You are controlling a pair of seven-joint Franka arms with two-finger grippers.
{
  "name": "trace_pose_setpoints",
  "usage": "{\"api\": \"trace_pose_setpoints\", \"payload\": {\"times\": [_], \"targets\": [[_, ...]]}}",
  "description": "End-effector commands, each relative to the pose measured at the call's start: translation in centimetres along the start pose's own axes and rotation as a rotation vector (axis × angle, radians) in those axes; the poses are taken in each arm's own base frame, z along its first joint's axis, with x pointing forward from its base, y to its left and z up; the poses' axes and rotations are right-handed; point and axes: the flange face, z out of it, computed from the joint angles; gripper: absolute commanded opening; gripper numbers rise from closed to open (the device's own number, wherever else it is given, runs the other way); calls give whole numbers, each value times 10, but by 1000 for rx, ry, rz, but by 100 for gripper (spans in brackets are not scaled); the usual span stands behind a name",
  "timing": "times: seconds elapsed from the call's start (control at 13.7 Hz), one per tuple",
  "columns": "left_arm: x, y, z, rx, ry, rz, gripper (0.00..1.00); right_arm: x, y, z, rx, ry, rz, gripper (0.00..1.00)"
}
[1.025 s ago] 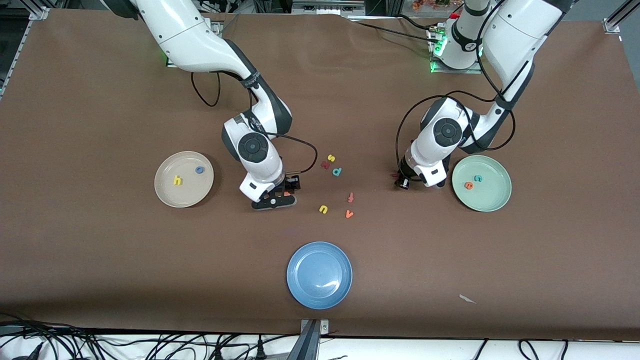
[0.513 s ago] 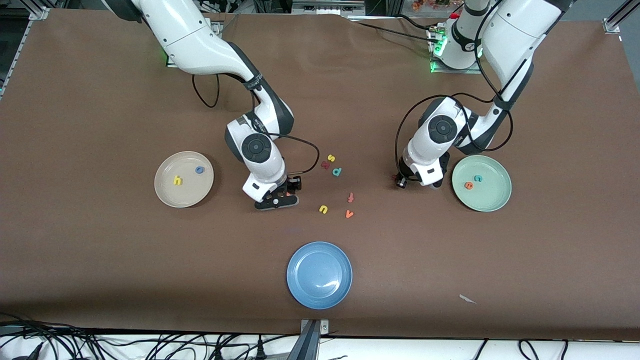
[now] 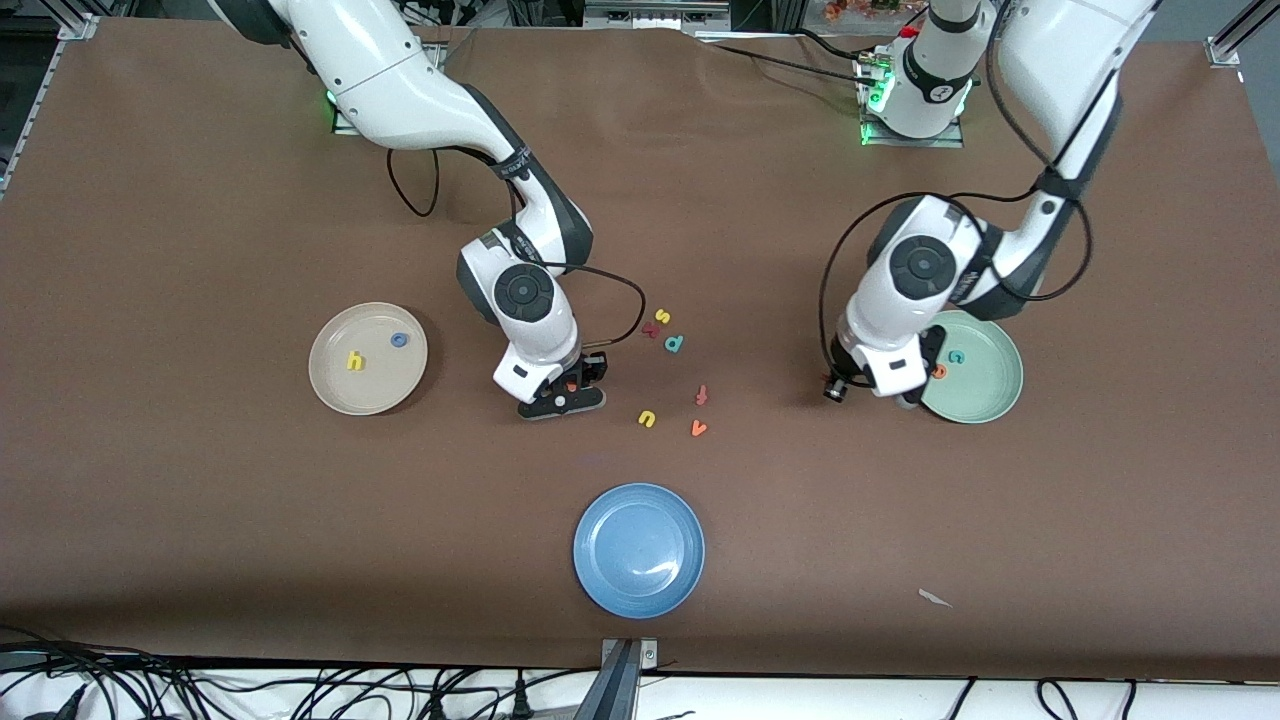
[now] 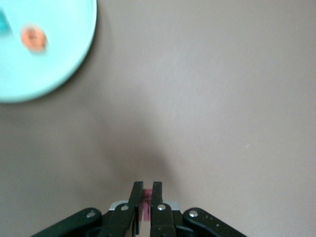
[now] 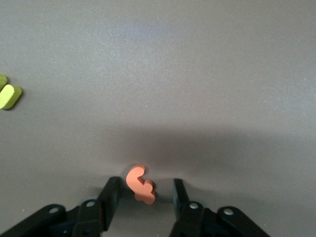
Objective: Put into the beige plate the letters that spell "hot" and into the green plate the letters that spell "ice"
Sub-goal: 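Carry the red i to the green plate and open the left gripper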
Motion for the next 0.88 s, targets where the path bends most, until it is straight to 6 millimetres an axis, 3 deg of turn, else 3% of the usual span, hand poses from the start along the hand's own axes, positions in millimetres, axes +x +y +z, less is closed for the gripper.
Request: {"api": "trace_pose_setpoints", "payload": {"times": [0.0,0.15,0.37,0.44,0.59,0.66,0.81], "targets": [[37,3,-46,5,-42,111,0,3,-6,8,-8,9,-1,38],[68,-12,-80,-15,-97,211,0,3,-5,8,-10,10,0,31],[111,-47,-87,76,-167,464,0,3,-6,7,-10,10,-3,13],[127,-59,-81,102,-199,536,0,5,-3,7,-14,12,0,6],[159,-77,-55,108,-250,679,0,7,1,4,-18,13,-4,2],[174,-84,-43,105,-267,702,0,9,3,-3,-17,18,-8,2],[202,-98,-14,119,-276,761,0,14,29,-28,-38,-8,-13,2]]}}
